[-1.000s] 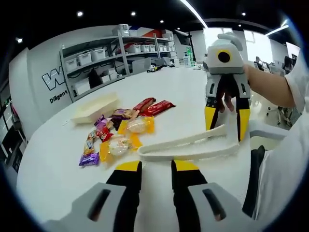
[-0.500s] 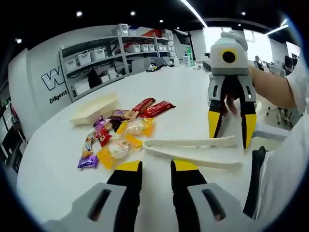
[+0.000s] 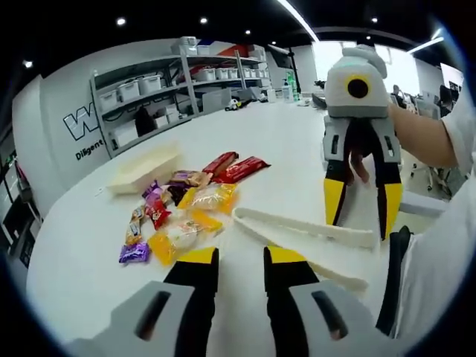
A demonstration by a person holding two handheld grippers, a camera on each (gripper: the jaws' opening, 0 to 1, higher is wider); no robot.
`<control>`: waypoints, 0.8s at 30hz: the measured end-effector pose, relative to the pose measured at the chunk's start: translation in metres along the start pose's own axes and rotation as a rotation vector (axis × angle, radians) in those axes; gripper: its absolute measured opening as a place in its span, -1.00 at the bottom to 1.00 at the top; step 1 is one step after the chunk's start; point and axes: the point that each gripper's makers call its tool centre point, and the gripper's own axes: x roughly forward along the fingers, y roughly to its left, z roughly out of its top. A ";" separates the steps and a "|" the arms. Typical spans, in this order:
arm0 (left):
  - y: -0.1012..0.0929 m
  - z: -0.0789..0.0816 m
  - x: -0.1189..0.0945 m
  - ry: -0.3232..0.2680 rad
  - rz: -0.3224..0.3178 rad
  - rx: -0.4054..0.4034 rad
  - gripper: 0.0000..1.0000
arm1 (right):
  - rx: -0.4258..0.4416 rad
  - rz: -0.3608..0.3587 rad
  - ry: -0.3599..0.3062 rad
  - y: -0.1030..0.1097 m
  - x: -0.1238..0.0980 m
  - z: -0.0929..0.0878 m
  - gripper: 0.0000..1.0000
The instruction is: Place the target food into the container with the food tongs after gripping and lifting it, then release it inside without dropping or visibly crushing the food.
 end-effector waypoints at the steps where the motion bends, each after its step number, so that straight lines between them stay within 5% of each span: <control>1: 0.000 0.000 0.000 0.000 0.000 0.001 -0.55 | -0.002 0.000 0.001 0.000 0.000 0.000 -0.47; 24: 0.006 0.008 -0.009 -0.022 0.016 -0.021 -0.36 | -0.025 0.001 -0.011 -0.003 -0.001 0.006 -0.42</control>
